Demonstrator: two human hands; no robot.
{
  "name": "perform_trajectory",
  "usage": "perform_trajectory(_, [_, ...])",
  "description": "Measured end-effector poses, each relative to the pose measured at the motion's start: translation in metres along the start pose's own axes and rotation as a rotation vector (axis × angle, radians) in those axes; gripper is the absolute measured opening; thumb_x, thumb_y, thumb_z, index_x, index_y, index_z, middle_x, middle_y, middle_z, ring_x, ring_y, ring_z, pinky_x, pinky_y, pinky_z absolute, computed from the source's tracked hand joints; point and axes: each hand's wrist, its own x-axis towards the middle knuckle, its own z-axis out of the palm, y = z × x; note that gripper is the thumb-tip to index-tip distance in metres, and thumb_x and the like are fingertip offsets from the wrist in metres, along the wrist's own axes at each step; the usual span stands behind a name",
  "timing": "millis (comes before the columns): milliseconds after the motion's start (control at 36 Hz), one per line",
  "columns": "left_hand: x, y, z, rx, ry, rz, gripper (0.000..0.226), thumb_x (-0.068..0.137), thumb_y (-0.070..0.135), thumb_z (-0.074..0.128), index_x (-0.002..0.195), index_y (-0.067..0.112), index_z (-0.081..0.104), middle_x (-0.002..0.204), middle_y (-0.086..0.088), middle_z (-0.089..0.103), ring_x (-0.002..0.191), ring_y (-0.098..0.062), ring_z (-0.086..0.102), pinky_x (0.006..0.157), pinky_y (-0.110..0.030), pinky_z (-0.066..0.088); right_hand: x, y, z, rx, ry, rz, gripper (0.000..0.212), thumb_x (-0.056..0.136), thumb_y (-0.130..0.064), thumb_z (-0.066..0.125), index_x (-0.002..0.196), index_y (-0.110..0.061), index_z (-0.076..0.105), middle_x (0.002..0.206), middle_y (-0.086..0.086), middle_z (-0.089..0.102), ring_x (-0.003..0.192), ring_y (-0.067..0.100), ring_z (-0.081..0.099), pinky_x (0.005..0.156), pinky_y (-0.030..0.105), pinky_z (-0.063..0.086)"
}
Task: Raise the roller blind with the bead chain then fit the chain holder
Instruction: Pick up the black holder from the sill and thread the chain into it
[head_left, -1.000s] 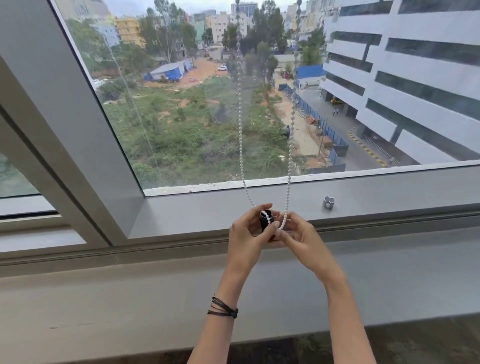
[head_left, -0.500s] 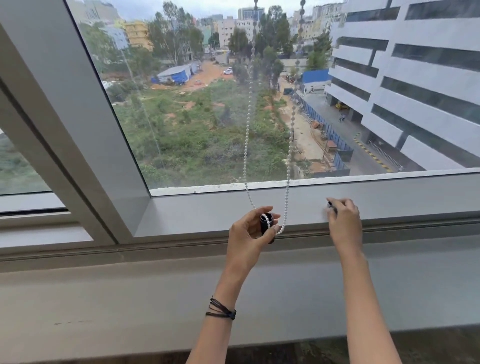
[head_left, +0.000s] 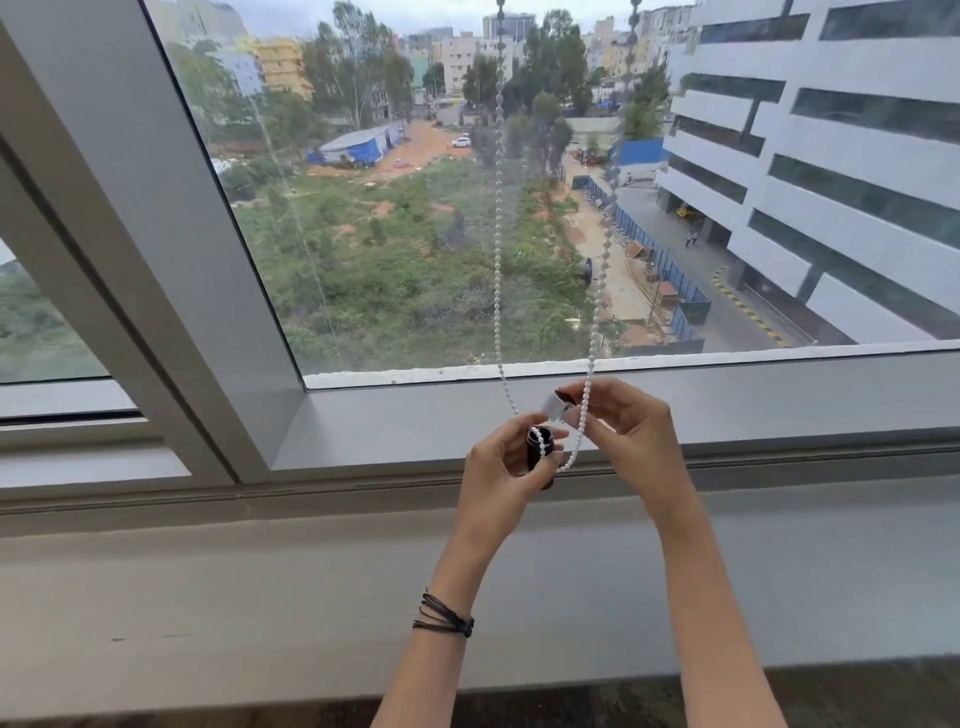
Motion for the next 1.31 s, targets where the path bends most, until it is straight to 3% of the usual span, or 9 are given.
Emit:
perform_trajectory(417, [0.003,-0.001,-0.003,0.100,-0.040,0.023,0.021,0.082,0.004,0.066,0.101,0.012,0.065,0.080,-0.007,0.065,0.073,-0.012,0.059,0.068,-0.035,0.053,0.003,-0.010,0.005,-0.212,-0.142,-0.024,0.023,0.076,-0.011,0.073,0.092,-0.027,0.073,0.092,-0.015,0.068,0.091,0.009,0.063,0.081,0.025,0.051])
perform_trajectory(556, [0.004,-0.003,-0.004,0.179,-0.047,0.061,0.021,0.080,0.016,0.065,0.100,0.015,0.064,0.077,-0.016,0.065,0.069,-0.014,0.059,0.066,-0.043,0.055,0.004,-0.010,0.005,-0.214,-0.147,-0.052,0.023,0.075,-0.008,0.073,0.091,-0.024,0.074,0.089,-0.016,0.068,0.086,0.002,0.063,0.079,0.012,0.047])
perform_trajectory(639, [0.006,-0.002,-0.006,0.240,-0.079,0.083,0.028,0.082,0.014,0.066,0.109,0.023,0.062,0.074,-0.005,0.064,0.067,-0.012,0.058,0.067,-0.040,0.056,0.006,-0.009,0.005,-0.230,-0.156,-0.055,0.023,0.075,-0.006,0.073,0.091,-0.022,0.074,0.088,-0.012,0.068,0.086,0.006,0.064,0.080,0.016,0.049])
perform_trajectory(722, [0.008,-0.002,-0.008,0.302,-0.087,0.114,0.049,0.084,0.014,0.066,0.128,0.029,0.053,0.081,-0.014,0.066,0.067,-0.012,0.058,0.070,-0.037,0.055,0.007,-0.010,0.004,-0.240,-0.161,-0.057,0.025,0.075,-0.004,0.073,0.089,-0.025,0.073,0.089,-0.009,0.068,0.087,0.007,0.065,0.081,0.018,0.049])
perform_trajectory(861, [0.009,-0.003,-0.011,0.391,-0.060,0.098,0.064,0.086,0.015,0.066,0.142,0.022,0.037,0.085,-0.021,0.068,0.076,-0.032,0.064,0.079,-0.048,0.054,0.007,-0.006,0.005,-0.300,-0.132,-0.048,0.022,0.076,-0.005,0.073,0.090,-0.022,0.073,0.086,0.000,0.068,0.084,0.007,0.064,0.080,0.022,0.049])
perform_trajectory(972, [0.009,-0.003,-0.011,0.439,-0.083,0.132,0.064,0.087,0.022,0.064,0.144,0.023,0.034,0.072,-0.007,0.065,0.059,-0.008,0.049,0.068,-0.036,0.052,0.006,-0.004,0.005,-0.314,-0.102,-0.045,0.009,0.075,-0.007,0.074,0.084,-0.007,0.075,0.084,0.007,0.068,0.081,0.011,0.063,0.079,0.029,0.049])
perform_trajectory(1083, [0.010,0.000,-0.011,0.503,-0.103,0.159,0.065,0.088,0.020,0.062,0.144,0.026,0.029,0.065,0.012,0.059,0.053,-0.006,0.043,0.059,-0.023,0.042,0.005,-0.002,0.004,-0.320,-0.082,-0.033,0.007,0.074,-0.009,0.075,0.077,-0.003,0.073,0.083,0.006,0.068,0.080,0.009,0.063,0.080,0.026,0.047])
perform_trajectory(1222, [0.009,0.009,-0.012,0.518,-0.150,0.181,0.056,0.088,0.024,0.061,0.130,0.042,0.030,0.065,0.001,0.061,0.054,-0.024,0.051,0.059,-0.031,0.047,0.005,-0.006,0.001,-0.237,-0.116,-0.037,0.025,0.075,-0.010,0.075,0.080,-0.035,0.073,0.081,-0.011,0.068,0.080,0.007,0.063,0.078,0.020,0.048])
perform_trajectory(1306, [0.010,0.011,-0.014,0.499,-0.170,0.176,0.052,0.087,0.027,0.062,0.127,0.041,0.032,0.066,-0.006,0.062,0.054,-0.026,0.053,0.059,-0.029,0.046,0.005,-0.008,0.000,-0.210,-0.142,-0.028,0.028,0.074,-0.009,0.075,0.083,-0.036,0.073,0.087,-0.014,0.068,0.083,0.011,0.065,0.080,0.025,0.051])
